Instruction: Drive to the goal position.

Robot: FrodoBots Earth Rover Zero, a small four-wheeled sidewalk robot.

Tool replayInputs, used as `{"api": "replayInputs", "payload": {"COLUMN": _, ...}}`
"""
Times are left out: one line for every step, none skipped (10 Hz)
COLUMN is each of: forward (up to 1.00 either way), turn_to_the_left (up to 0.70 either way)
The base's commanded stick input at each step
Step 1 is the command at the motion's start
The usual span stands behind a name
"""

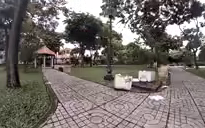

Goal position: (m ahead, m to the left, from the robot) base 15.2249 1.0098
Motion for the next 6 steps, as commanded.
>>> {"api": "replayInputs", "payload": {"forward": 0.0, "turn_to_the_left": 0.0}}
{"api": "replayInputs", "payload": {"forward": 0.0, "turn_to_the_left": 0.0}}
{"api": "replayInputs", "payload": {"forward": 0.0, "turn_to_the_left": 0.0}}
{"api": "replayInputs", "payload": {"forward": 0.0, "turn_to_the_left": 0.0}}
{"api": "replayInputs", "payload": {"forward": 0.86, "turn_to_the_left": 0.0}}
{"api": "replayInputs", "payload": {"forward": 1.0, "turn_to_the_left": 0.0}}
